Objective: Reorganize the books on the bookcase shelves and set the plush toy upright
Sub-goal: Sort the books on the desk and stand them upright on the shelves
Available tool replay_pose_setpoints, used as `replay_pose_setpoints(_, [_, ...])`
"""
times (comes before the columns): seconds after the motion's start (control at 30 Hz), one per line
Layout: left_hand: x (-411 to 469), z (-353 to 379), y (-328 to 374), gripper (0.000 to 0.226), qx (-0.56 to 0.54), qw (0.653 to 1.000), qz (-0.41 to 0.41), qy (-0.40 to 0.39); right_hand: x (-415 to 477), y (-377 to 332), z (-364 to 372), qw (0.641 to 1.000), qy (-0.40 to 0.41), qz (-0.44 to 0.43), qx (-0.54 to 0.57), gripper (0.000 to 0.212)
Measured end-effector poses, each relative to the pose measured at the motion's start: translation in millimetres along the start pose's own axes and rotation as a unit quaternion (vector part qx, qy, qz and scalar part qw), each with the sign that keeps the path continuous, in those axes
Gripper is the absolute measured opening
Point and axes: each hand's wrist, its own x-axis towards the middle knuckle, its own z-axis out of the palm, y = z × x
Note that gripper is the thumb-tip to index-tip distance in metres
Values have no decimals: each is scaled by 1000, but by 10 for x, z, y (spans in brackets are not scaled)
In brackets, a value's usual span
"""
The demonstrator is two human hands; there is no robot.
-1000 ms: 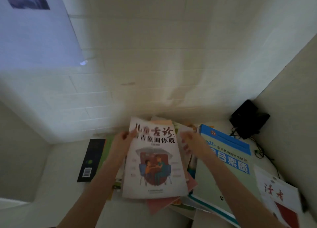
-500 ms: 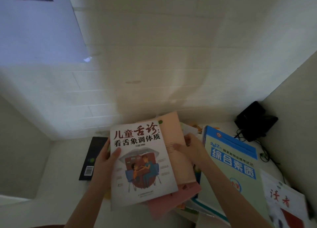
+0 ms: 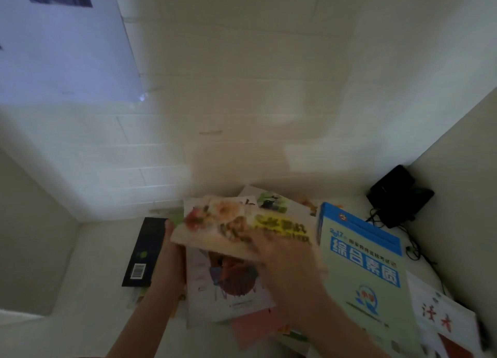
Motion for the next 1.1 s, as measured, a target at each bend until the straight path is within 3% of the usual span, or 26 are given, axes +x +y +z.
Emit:
replay_pose_setpoints(0.07, [5, -52, -79, 72, -42, 999, -27, 4, -101, -332, 291, 986, -163, 18, 15, 52])
replay_pose_setpoints(0.2, [-20, -87, -98, 58, -56, 997, -34, 34, -88, -211, 297, 988, -110, 63, 83, 38])
replay_pose_setpoints(0.3, [-28, -19, -8, 24, 8, 997, -18, 73, 120, 367, 313, 954, -133, 168, 209, 59])
replay_pose_setpoints(0.4, [-28, -23, -10, 22, 18, 998, -5, 63, 280, 716, 495, 945, -174, 219, 168, 78])
replay_pose_setpoints(0.53, [-17, -130, 15, 25, -27, 999, -35, 15, 283, 994, 681, 881, -232, 314, 268, 88])
replay_pose_setpoints(0.63, [5, -159, 38, 31, -35, 997, -63, -7, 217, 1147, 719, 890, -266, 272, 251, 61])
replay_pose_setpoints(0.7, [-8, -167, 35, 31, -41, 996, -73, -19, 213, 1236, 683, 892, -235, 234, 308, 48])
replay_pose_setpoints(0.8, [-6, -167, 39, 35, -32, 998, -61, -12, 421, 1355, 411, 919, -189, 126, 322, 44])
replay_pose_setpoints(0.87, [-2, -127, 76, 40, -15, 998, -60, -21, 684, 1307, 234, 944, -199, 31, 260, 41])
replay_pose_setpoints(0.97, [38, -17, 180, 55, 29, 992, -120, -30, 1055, 932, 290, 965, -189, -110, 142, 36])
replay_pose_setpoints(1.03, [64, 32, 209, 54, 51, 991, -110, -47, 1142, 592, 451, 961, -164, -136, 178, 39])
replay_pose_setpoints(1.1, [80, 35, 184, 52, 75, 994, -68, -49, 1082, 421, 556, 960, -145, -87, 222, 53])
